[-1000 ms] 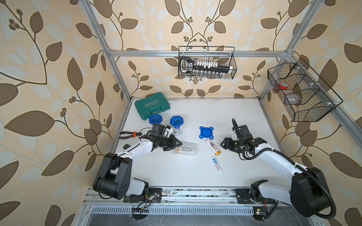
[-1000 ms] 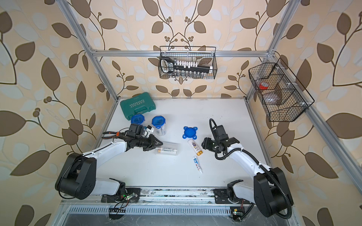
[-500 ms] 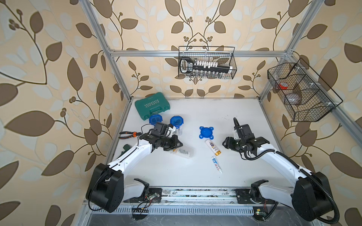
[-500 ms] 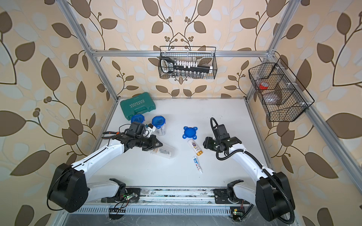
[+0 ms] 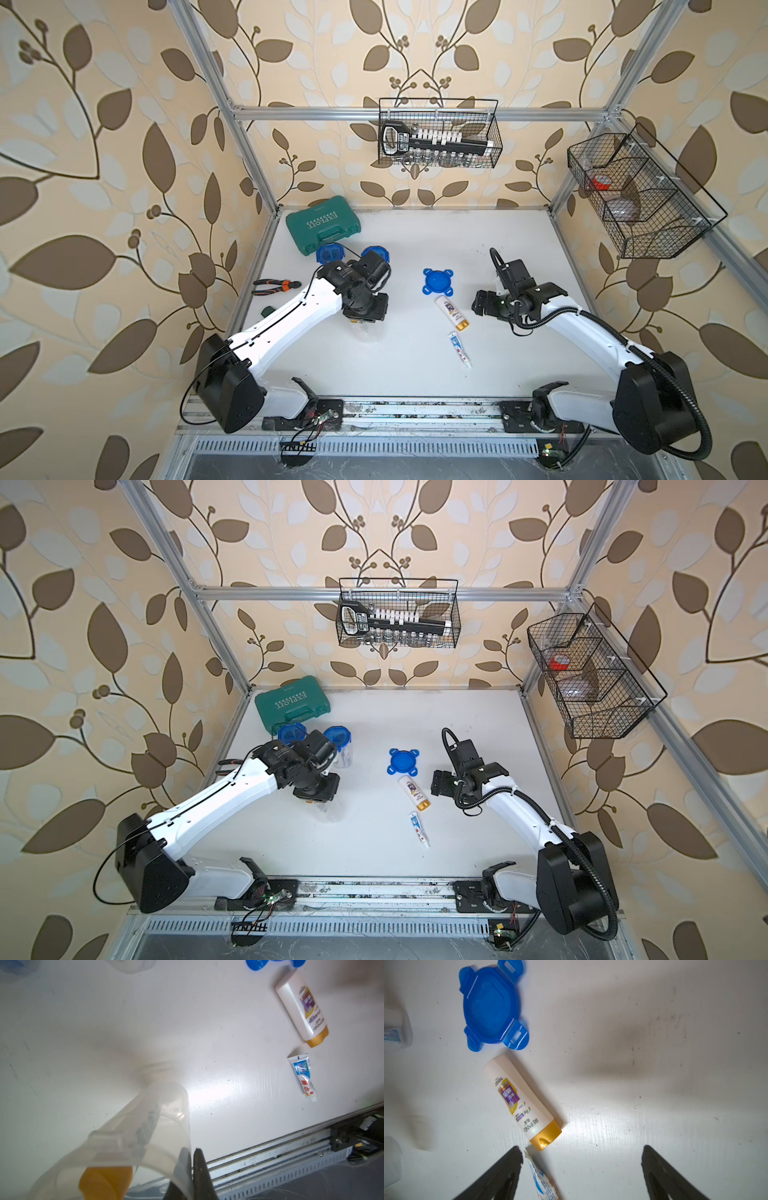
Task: Pack away toiletry kits
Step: Adjust the container at the center of the board.
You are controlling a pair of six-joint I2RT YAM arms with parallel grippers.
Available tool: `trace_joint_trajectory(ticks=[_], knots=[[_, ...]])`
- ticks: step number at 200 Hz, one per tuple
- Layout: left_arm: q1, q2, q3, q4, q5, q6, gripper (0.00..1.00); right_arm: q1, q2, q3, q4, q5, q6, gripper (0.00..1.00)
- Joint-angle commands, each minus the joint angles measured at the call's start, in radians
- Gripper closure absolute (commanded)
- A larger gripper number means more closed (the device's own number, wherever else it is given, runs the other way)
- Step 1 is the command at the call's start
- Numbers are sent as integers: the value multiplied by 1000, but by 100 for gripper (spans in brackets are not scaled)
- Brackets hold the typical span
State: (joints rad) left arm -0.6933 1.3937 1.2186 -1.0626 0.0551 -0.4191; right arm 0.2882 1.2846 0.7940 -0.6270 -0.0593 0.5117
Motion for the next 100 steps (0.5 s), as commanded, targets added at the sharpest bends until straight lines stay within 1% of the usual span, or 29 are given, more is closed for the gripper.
trace_joint_trajectory(ticks=[1, 25, 57, 100], knots=[[-68, 87, 86, -108, -119, -4, 100, 17, 49, 28, 5, 7, -31, 8], [-112, 148, 121, -97, -98, -30, 100, 57, 113, 54, 25, 7, -47, 7], [-150, 178, 119, -62, -46, -60, 100, 109, 204, 90, 49, -1, -66, 7], [-158, 178, 92, -42, -2, -89, 90, 163, 287, 129, 72, 20, -83, 9]])
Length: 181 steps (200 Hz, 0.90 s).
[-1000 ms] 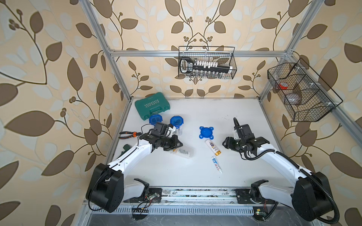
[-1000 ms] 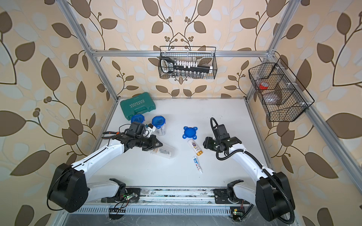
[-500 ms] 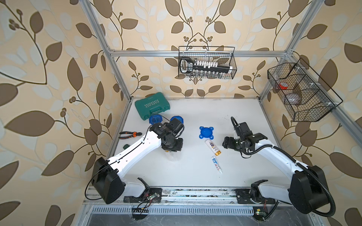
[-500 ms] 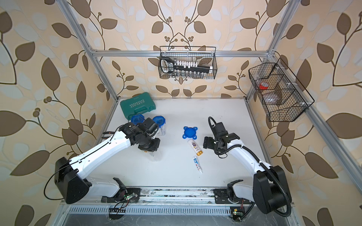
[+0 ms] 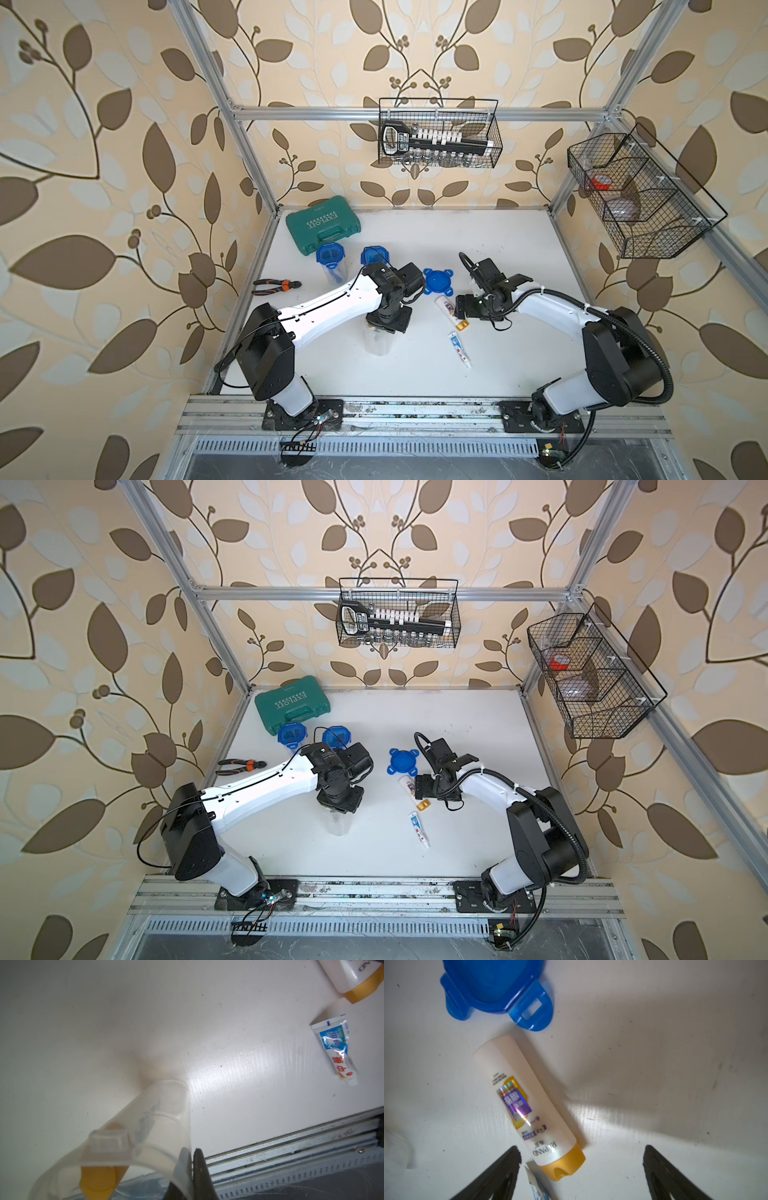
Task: Pack away toiletry kits
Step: Adjust the container at the center of the board, then pick up the toiletry item from the center of the board.
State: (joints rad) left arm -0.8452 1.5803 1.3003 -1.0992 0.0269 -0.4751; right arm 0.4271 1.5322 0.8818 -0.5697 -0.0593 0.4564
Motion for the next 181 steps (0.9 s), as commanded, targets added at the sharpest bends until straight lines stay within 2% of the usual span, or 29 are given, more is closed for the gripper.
trace_joint_trajectory(ticks=[1, 28, 49, 93, 114, 141, 161, 181], knots=[[-6, -10, 10, -5, 27, -34, 90, 25, 40, 44, 15, 21, -29, 9], [-6, -15, -8, 1, 42, -42, 84, 58, 113, 77, 22, 30, -44, 11], [-6, -16, -13, -1, 48, -40, 77, 82, 155, 95, 31, 40, -50, 17], [-6, -43, 5, -18, 54, -49, 54, 115, 223, 112, 14, 74, -63, 31], [-6, -70, 9, -32, 72, -64, 42, 119, 233, 102, 14, 72, -68, 43], [-7, -120, 23, -36, 106, -83, 28, 118, 214, 81, 27, 59, -71, 53], [-5, -131, 48, -62, 105, -99, 22, 119, 185, 57, 57, 38, -70, 59], [18, -184, 72, -75, 130, -118, 22, 119, 152, 38, 89, 19, -73, 66]])
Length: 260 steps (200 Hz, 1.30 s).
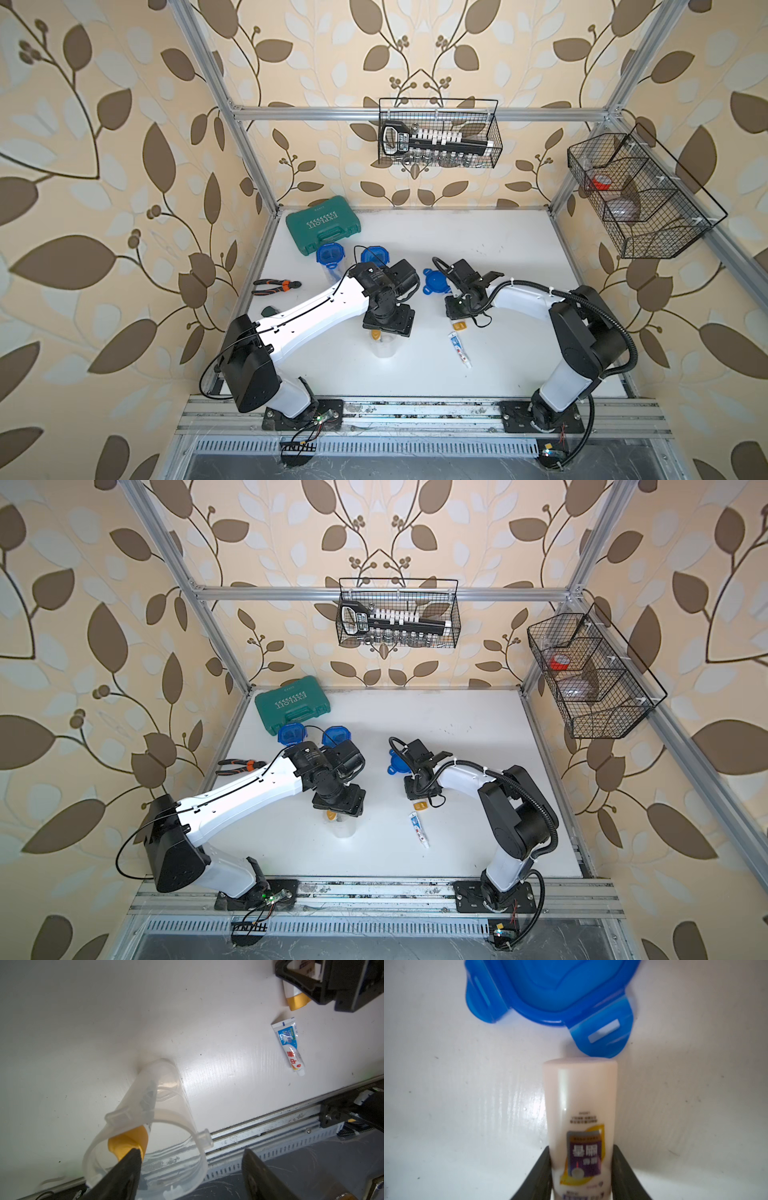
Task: Pack away toiletry kits
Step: Pick up the toiletry item from the center of the board.
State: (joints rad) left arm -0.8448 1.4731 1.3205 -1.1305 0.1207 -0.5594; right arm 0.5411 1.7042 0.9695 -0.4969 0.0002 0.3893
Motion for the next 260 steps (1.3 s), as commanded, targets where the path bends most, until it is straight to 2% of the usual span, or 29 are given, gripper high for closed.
trace_joint_trajectory(ticks=[1, 22, 34, 62, 88, 115, 169, 218, 243, 260], knots=[[21, -78, 52, -42, 43, -35, 21, 6, -22, -50, 17, -41, -8, 66], [136, -181, 10, 71, 210, -79, 22, 5, -74, -65, 46, -52, -25, 73], [205, -244, -25, 130, 270, -107, 19, 4, -129, -80, 72, -58, -41, 76], [318, -281, -11, 96, 332, -76, 10, 5, -303, -130, 159, -97, -92, 79], [362, -281, -9, 65, 334, -37, 4, 7, -377, -125, 179, -162, -150, 79], [413, -285, -21, 87, 390, -34, 1, 50, -448, -102, 173, -216, -173, 79], [426, -227, -5, 155, 462, -29, 1, 181, -513, -3, 112, -247, -148, 79], [426, -319, -132, 329, 502, -95, 1, 252, -452, 173, -41, -264, -124, 79], [426, -372, -205, 409, 551, -146, 1, 263, -436, 170, -34, -267, -122, 79], [425, -381, -213, 392, 574, -150, 1, 263, -432, 161, -9, -269, -116, 79]])
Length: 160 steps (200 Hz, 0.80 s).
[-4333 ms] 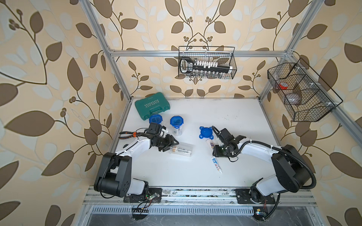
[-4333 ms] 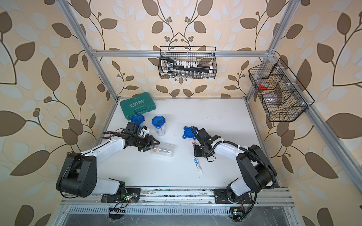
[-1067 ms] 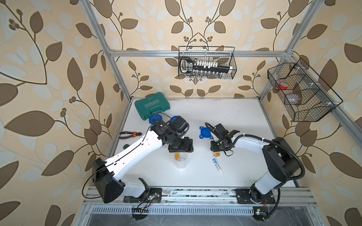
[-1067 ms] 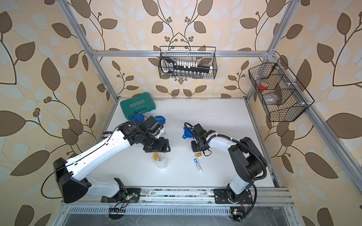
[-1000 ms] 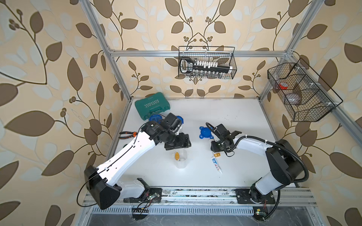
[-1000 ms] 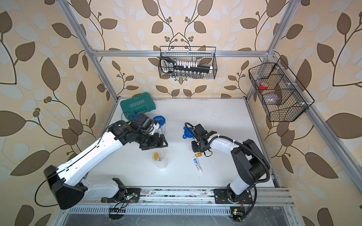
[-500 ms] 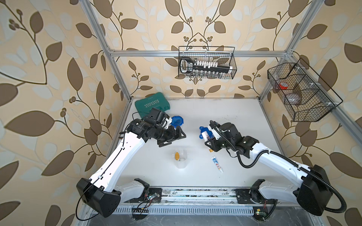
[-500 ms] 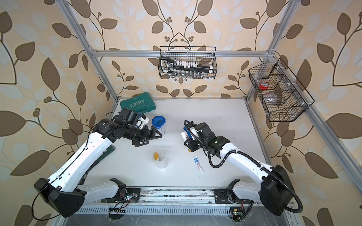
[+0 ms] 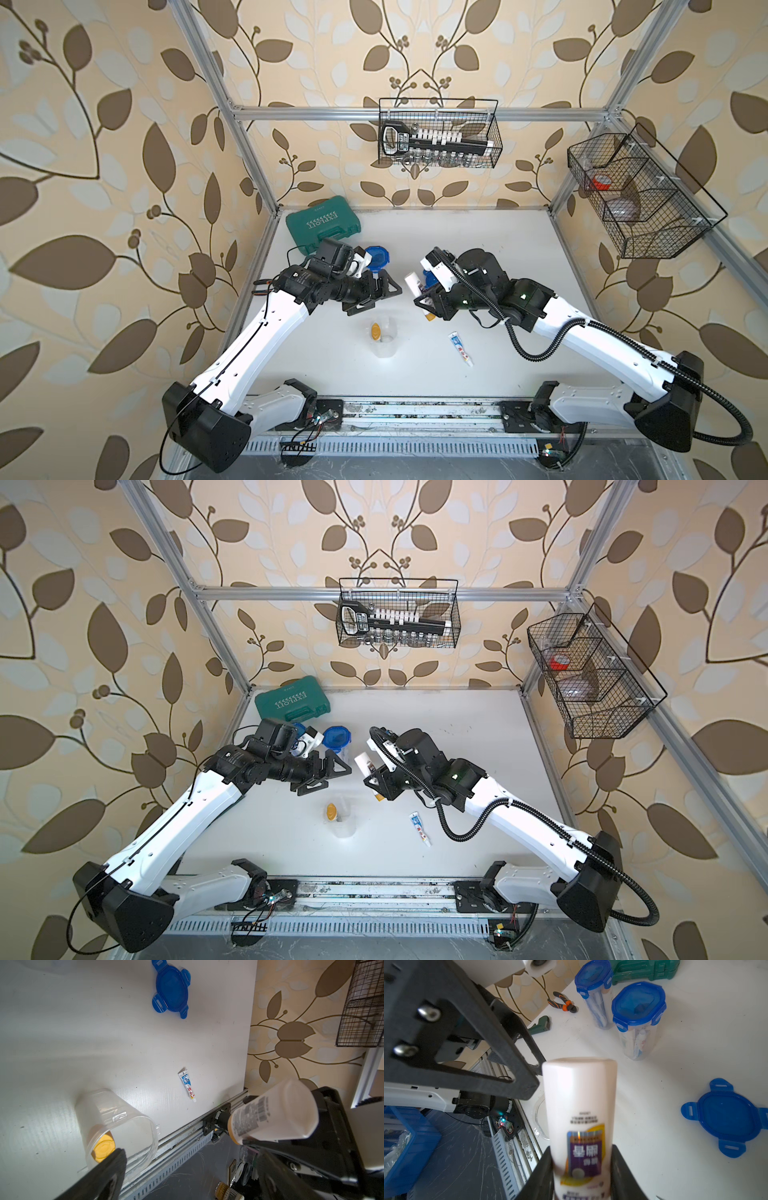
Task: Pack away toiletry kits
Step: Pick up the toiletry item from the center of the board.
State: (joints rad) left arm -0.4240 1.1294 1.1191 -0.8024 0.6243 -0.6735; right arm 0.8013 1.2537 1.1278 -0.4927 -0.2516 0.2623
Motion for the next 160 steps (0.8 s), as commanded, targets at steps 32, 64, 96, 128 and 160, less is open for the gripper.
trace_joint_trajectory(ticks=[32, 64, 96, 128, 160], knots=[[5, -37, 1, 45, 112, -38, 1, 9, 21, -4, 23, -14, 15, 79], [8, -33, 19, 54, 137, -66, 1, 8, 11, -53, 69, -21, 27, 79], [8, -39, 7, 103, 166, -121, 2, 8, 13, -92, 113, -23, 47, 79], [7, -23, 1, 117, 168, -138, 2, 8, 21, -109, 149, -39, 44, 79], [7, 9, -18, 162, 174, -149, 4, 10, 18, -105, 169, -75, 27, 79]])
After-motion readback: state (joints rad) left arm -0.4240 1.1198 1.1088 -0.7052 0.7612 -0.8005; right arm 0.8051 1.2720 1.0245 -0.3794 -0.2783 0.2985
